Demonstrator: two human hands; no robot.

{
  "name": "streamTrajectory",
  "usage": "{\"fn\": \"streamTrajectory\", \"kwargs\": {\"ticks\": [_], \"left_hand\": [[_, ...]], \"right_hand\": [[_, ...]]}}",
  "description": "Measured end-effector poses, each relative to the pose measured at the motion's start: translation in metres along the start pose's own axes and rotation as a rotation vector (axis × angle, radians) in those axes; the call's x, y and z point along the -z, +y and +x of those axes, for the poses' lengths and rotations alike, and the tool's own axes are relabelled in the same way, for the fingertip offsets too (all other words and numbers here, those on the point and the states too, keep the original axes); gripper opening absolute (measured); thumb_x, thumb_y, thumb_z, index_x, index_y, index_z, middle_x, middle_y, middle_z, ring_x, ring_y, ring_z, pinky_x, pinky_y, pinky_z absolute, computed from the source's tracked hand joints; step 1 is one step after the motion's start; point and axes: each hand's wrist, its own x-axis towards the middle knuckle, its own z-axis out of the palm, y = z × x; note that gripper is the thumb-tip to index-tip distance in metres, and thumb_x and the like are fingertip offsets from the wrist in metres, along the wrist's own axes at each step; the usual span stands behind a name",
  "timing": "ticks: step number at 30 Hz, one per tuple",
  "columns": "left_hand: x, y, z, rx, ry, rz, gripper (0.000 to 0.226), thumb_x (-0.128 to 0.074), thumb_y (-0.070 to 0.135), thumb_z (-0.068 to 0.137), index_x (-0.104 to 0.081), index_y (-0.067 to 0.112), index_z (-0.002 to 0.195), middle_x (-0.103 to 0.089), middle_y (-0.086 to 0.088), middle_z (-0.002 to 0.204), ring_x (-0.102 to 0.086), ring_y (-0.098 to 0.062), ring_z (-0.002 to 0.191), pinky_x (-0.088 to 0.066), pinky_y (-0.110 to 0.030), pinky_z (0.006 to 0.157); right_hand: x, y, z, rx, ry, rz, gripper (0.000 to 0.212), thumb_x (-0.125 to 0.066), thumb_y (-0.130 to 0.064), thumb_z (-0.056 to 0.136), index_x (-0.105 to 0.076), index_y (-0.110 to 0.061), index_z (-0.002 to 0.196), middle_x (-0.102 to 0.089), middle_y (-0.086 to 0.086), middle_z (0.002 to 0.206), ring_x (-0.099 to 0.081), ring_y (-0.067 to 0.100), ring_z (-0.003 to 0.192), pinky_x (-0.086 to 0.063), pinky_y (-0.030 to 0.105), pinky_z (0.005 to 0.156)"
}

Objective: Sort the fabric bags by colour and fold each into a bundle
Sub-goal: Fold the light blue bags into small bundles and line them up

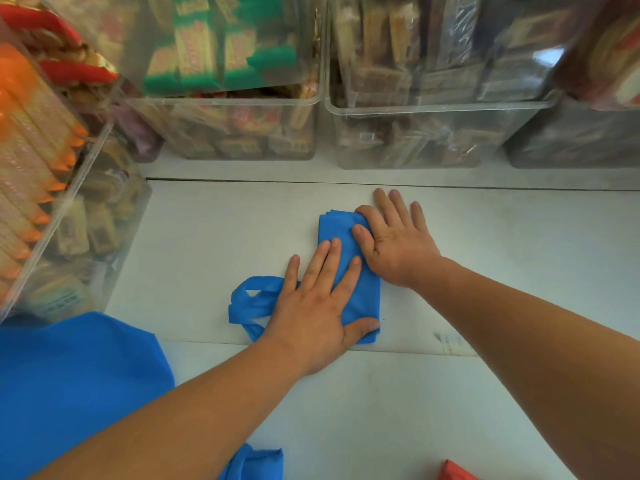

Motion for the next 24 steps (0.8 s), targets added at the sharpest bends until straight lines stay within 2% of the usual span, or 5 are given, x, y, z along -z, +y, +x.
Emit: {"fn": "streamTrajectory", "kwargs": {"ticks": [7, 12, 17, 20, 24], "left_hand": [[-0.002, -0.036, -0.014, -0.353, -0.040, -0.063, 0.076, -0.023, 0.076, 0.099, 0.001, 0.042, 0.163, 0.026, 0.000, 0.169, 0.034, -0.014, 0.152, 0.012, -0.046, 0.127], [-0.017, -0.068, -0.021, -0.535, 0.351, -0.078, 0.057, -0.047, 0.055, 0.102, -0.062, 0.016, 0.141, -0.050, -0.013, 0.155, -0.043, -0.030, 0.146, -0.045, -0.047, 0.114], [-0.023, -0.055, -0.023, -0.519, 0.427, 0.146, 0.045, -0.043, 0.040, 0.107, -0.063, 0.007, 0.131, -0.059, -0.019, 0.143, -0.053, -0.037, 0.137, -0.052, -0.051, 0.104], [-0.021, -0.052, -0.021, -0.476, 0.468, 0.061, 0.040, -0.039, 0.033, 0.106, -0.068, 0.010, 0.122, -0.064, -0.013, 0.139, -0.058, -0.030, 0.133, -0.055, -0.049, 0.101], [-0.012, -0.050, -0.020, -0.410, 0.425, -0.041, 0.042, -0.039, 0.031, 0.102, -0.072, 0.009, 0.116, -0.071, -0.008, 0.129, -0.065, -0.024, 0.125, -0.057, -0.045, 0.098]], "right_hand": [[-0.003, 0.001, -0.002, -0.024, 0.014, 0.014, 0.054, -0.012, -0.058, 0.105, -0.020, -0.039, 0.156, 0.006, -0.002, 0.173, 0.012, 0.021, 0.159, 0.009, 0.051, 0.127], [-0.008, 0.000, -0.003, -0.023, 0.052, 0.046, 0.054, -0.015, -0.060, 0.104, -0.026, -0.041, 0.153, 0.000, -0.003, 0.173, 0.009, 0.020, 0.159, 0.009, 0.050, 0.127], [0.001, -0.004, -0.007, -0.041, 0.187, 0.132, 0.049, -0.036, -0.062, 0.102, -0.043, -0.044, 0.147, -0.027, 0.004, 0.162, -0.022, 0.025, 0.152, -0.013, 0.047, 0.126], [-0.001, -0.017, -0.016, 0.065, 0.488, 0.061, 0.050, -0.063, -0.040, 0.097, -0.053, -0.031, 0.146, -0.048, 0.013, 0.142, -0.052, 0.033, 0.123, -0.050, 0.047, 0.093], [0.000, -0.009, -0.016, 0.281, 0.511, 0.142, 0.011, -0.072, -0.017, 0.092, -0.074, -0.017, 0.102, -0.065, 0.005, 0.112, -0.065, 0.030, 0.100, -0.058, 0.045, 0.071]]}}
